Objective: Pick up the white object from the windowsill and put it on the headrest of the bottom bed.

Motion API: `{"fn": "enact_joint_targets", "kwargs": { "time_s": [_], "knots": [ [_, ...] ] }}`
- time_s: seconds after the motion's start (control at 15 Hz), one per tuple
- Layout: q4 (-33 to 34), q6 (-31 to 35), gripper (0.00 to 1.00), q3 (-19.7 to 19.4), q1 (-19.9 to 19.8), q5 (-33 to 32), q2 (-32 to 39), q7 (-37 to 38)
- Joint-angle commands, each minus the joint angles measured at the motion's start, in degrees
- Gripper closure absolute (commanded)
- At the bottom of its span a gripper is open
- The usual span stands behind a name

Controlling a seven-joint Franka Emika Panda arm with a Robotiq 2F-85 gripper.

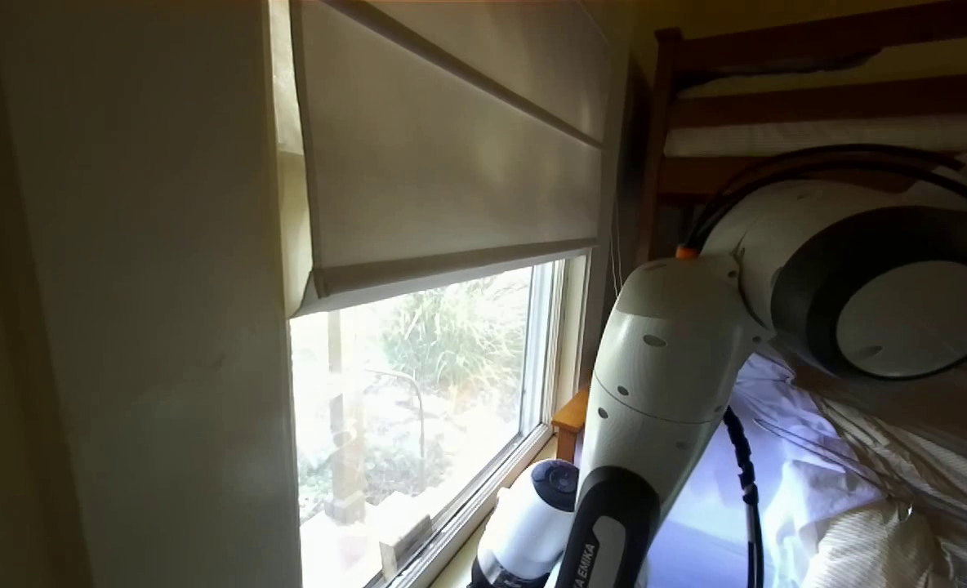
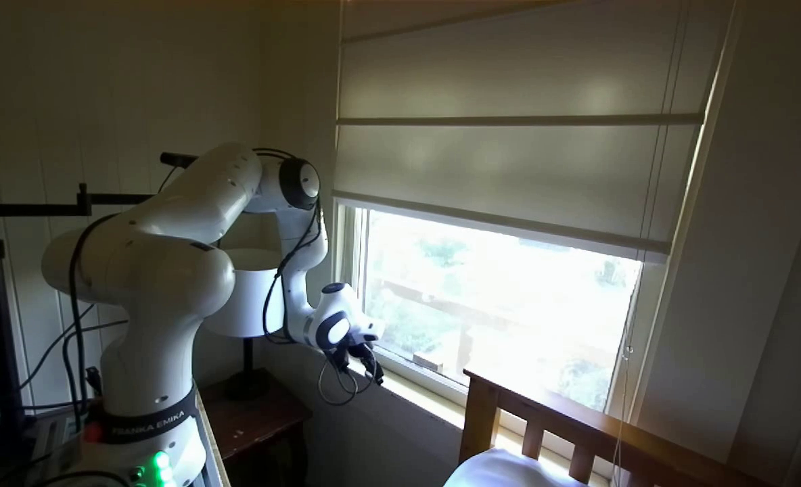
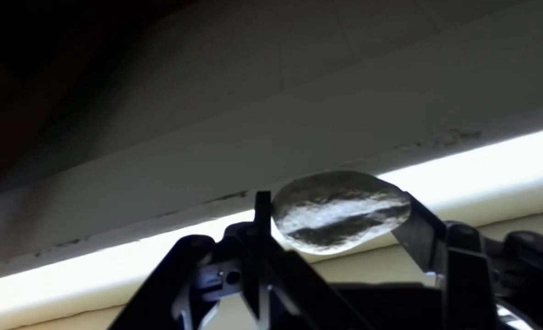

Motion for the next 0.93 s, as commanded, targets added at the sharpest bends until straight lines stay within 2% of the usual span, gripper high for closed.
{"fn": "enact_joint_targets", "kwargs": {
  "time_s": [0.0,0.33,0.4,0.53,0.6,0.67,0.87],
  "knots": [
    [-10.53,3.82,0.58,0.46,1.6,10.07,-6.91,-0.34],
    [-21.91,5.54,0.58,-1.09,4.75,26.64,-13.33,-0.61],
    [-24.16,5.05,0.58,-3.13,6.91,27.82,-14.54,1.56],
    [-27.83,5.36,0.58,-5.49,9.33,32.22,-17.19,0.36],
    [-29.5,5.76,0.58,-6.09,9.8,32.31,-19.01,-0.68],
    [-24.41,5.17,0.33,-4.62,7.41,30.03,-13.53,0.04],
    [-27.77,5.33,0.33,-5.89,8.74,30.37,-16.77,0.04]
  ]
}}
